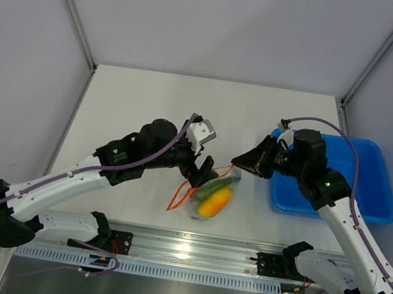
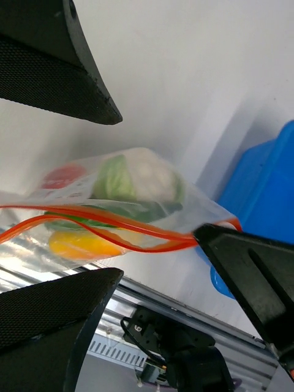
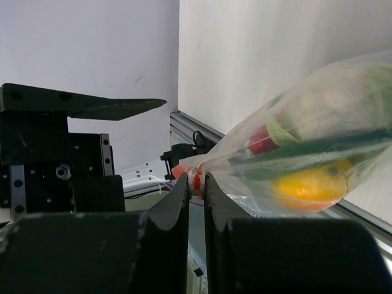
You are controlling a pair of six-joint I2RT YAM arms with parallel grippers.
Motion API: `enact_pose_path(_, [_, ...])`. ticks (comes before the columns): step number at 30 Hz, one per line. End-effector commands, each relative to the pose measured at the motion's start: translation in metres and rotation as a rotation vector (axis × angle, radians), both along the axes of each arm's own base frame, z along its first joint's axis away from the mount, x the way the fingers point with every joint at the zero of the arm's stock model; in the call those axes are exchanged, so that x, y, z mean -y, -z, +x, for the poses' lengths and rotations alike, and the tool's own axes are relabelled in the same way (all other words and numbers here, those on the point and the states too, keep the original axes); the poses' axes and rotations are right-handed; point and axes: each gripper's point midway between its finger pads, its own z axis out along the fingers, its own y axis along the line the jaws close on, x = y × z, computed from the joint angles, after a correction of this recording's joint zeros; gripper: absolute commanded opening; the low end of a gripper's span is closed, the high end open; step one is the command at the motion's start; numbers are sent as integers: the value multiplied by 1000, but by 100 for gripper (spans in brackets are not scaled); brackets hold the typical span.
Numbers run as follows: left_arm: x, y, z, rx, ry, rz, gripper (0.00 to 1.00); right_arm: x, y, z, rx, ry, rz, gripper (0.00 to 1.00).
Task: Place the food in the zip-top bag and seal the zipper
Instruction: Adjust the zipper food storage bag at the center of the board.
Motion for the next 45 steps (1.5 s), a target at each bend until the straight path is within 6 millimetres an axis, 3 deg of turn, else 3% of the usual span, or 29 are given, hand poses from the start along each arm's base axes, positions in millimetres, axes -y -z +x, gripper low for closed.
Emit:
enact_pose_path(1, [25,-25,8,131,74,-9,99,-2,-24,-2,58,-2,39,0])
enact_pose_path(6, [54,-25,1,141,133,4,99,1,-20,-2,47,25,37,0])
enact_pose_path(9, [60,-16,5,142,75,23,100,3,-19,-2,43,47,46,0])
enact_pose_path(10, [59,-4,5,128,53,38,100,3,-19,-1,45,52,48,0])
enact_pose_path(14, [61,12,12,195,-93,71,100,4,-18,-1,35,67,55,0])
enact_pose_path(15, [53,13,22,230,-186,94,99,4,-18,0,34,71,57,0])
enact_pose_path(18, [52,31,30,203,-280,112,99,4,-17,0,30,76,64,0])
enact_pose_path(22, [57,50,32,174,-300,141,98,5,-14,0,24,90,69,0])
enact_pose_path(25, [59,59,30,151,-286,159,91,6,-11,0,22,90,58,0])
enact_pose_path(28, [60,57,26,122,-260,127,68,7,-8,0,29,90,41,1])
enact_pose_path(29, [61,59,24,98,-232,118,49,7,-6,0,27,85,36,3])
enact_pose_path(32, [62,60,16,23,-147,86,22,5,-4,0,33,71,39,31])
enact_pose_path(33, [62,61,15,-4,-141,77,18,5,-3,-2,31,61,35,45])
enact_pose_path(36, [56,65,12,-70,-118,61,1,7,0,-4,41,46,6,69])
enact_pose_path(38, [50,64,14,-91,-116,45,0,9,2,-6,79,18,-27,74])
enact_pose_path(41, [47,61,4,-146,-54,14,1,16,11,-10,129,-25,-100,99])
enact_pose_path(45, [46,54,-7,-224,52,-26,1,27,27,-9,208,-32,-183,99])
